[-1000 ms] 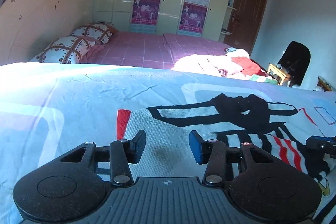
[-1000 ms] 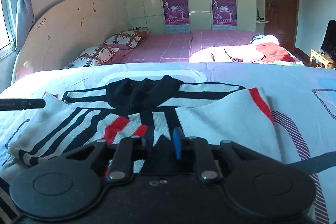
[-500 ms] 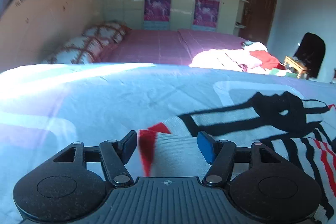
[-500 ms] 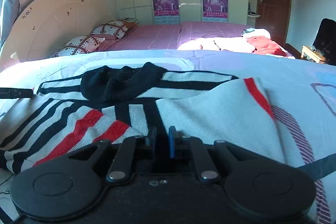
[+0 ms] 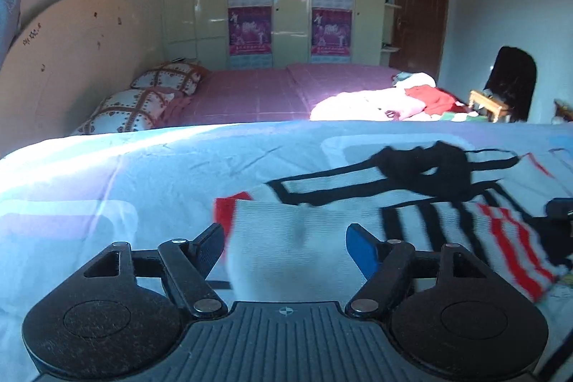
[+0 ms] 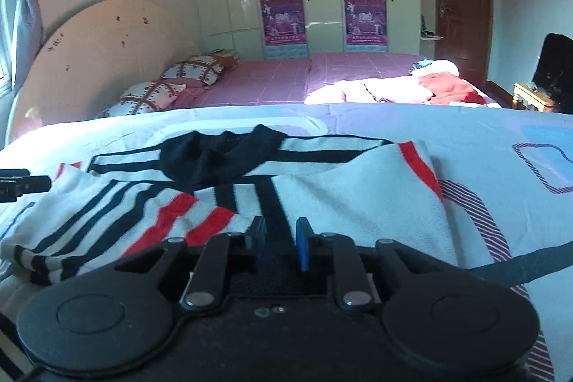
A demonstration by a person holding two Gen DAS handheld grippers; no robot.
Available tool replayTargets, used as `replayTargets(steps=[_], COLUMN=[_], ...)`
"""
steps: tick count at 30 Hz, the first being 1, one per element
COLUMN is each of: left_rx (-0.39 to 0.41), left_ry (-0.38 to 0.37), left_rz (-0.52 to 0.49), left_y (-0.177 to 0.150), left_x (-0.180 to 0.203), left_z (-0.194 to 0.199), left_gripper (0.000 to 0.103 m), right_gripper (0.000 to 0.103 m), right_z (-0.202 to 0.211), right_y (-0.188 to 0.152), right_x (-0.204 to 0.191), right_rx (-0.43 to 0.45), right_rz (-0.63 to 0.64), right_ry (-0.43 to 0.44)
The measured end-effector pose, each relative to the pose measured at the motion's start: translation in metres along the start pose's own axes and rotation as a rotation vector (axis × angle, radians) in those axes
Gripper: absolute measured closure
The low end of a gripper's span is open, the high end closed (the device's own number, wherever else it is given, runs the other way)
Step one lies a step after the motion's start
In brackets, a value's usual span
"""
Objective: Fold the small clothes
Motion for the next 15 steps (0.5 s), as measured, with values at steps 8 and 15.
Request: replayTargets(steps=[8, 15], left_rx=[-0.071, -0.08], left_ry=[-0.041, -0.011], left_rz=[-0.048, -0.066], left_y=[-0.037, -0.039], left_x=[0.039, 0.027], left_z=[-0.003, 0.007], left_gripper=[0.026, 0.026], right_gripper=[0.086, 0.086], right_z=[-0.021, 0.0], right_y=[-0.02, -0.024], right_x=[-0.027, 0.003], right_rx=[-0.08, -0.062], right_rz=[0.094, 0.077], right_ry=[0.027, -0.099])
Point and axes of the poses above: each gripper's, at about its wrist camera, not at the fingertips, and z roughly against the way its jaws point, x to its right, y to its top, the point moved 2 cm from there along -z, roughly the way its jaws point, and after that the axes turned 14 degrees about y, right-handed, at the moved point
